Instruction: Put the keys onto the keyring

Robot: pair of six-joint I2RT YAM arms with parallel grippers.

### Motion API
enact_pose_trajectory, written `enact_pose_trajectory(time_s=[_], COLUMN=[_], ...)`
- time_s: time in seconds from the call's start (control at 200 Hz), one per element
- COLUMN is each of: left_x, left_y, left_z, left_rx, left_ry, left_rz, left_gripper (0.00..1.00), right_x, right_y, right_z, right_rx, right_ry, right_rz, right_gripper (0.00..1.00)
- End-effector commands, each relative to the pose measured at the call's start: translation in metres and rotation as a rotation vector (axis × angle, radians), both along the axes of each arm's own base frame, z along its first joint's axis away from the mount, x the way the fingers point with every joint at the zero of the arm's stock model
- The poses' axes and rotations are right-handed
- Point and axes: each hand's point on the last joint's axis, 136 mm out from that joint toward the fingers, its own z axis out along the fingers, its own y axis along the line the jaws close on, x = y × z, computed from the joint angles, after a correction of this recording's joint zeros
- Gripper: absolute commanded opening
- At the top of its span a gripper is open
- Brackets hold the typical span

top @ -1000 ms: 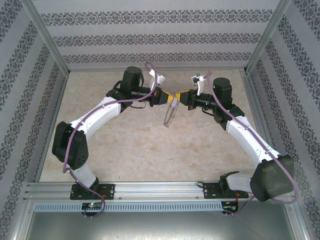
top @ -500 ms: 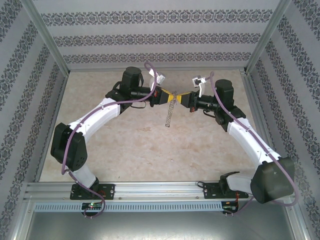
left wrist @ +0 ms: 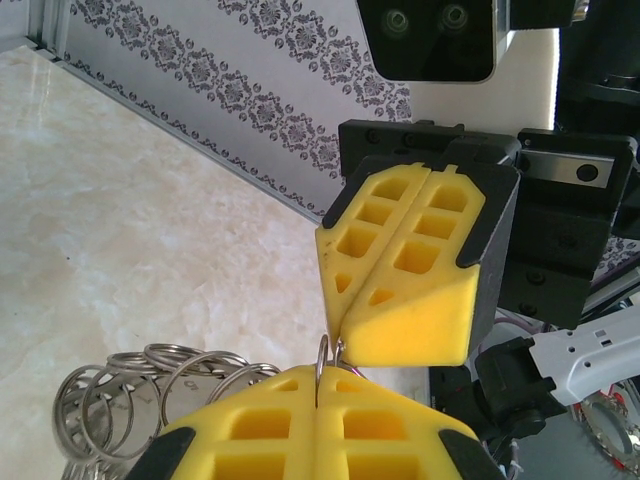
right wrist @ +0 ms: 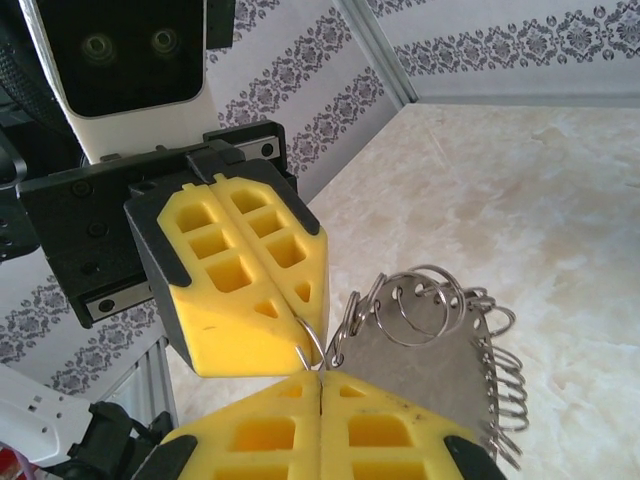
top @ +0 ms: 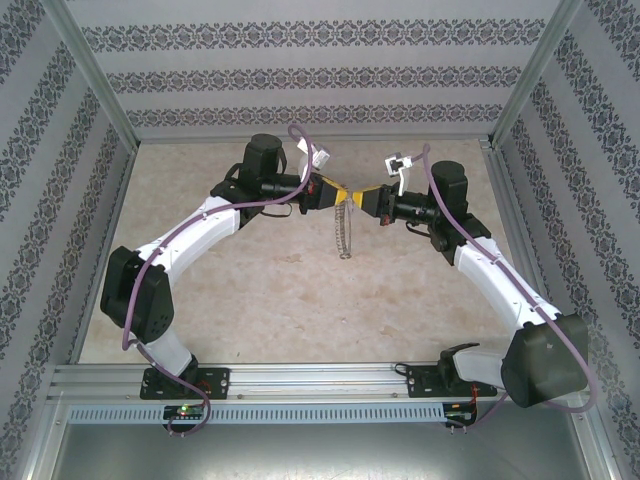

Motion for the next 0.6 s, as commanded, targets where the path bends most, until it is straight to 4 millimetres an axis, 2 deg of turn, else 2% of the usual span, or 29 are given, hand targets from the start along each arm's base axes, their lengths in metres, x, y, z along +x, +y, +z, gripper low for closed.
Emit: enact_pose_trajectory(time_s=[0.0, 0.185, 0.285, 0.345, 0.595], left_x=[-0.003, -0.002, -0.002, -0.003, -0.003], left_y=[0.002, 0.003, 0.003, 0.003, 0.003], left_z=[0.042, 0.041, 0.041, 0.041, 0.041], left_rx=[-0.074, -0.073, -0.073, -0.073, -0.073], left_ry=[-0.129, -0.129, -0.128, -0.127, -0.129], left_rz=[0.013, 0.017, 0.017, 0.015, 0.013], left_gripper=[0.0, 0.0, 0.0, 0.0, 0.0], right_x=[-0.013, -0.015, -0.016, -0.014, -0.008], right_y=[0.003, 0.005, 0.004, 0.002, -0.017], right_z=[0.0, -0.001, -0.001, -0.001, 0.011], right_rx=[0.028, 0.036, 0.038, 0.039, 0.069], right_ry=[0.022, 0.033, 0.035, 0.038, 0.022], right_rz=[0.06, 0.069, 0.067, 0.057, -0.024], right_gripper=[0.0, 0.0, 0.08, 0.18, 0.34])
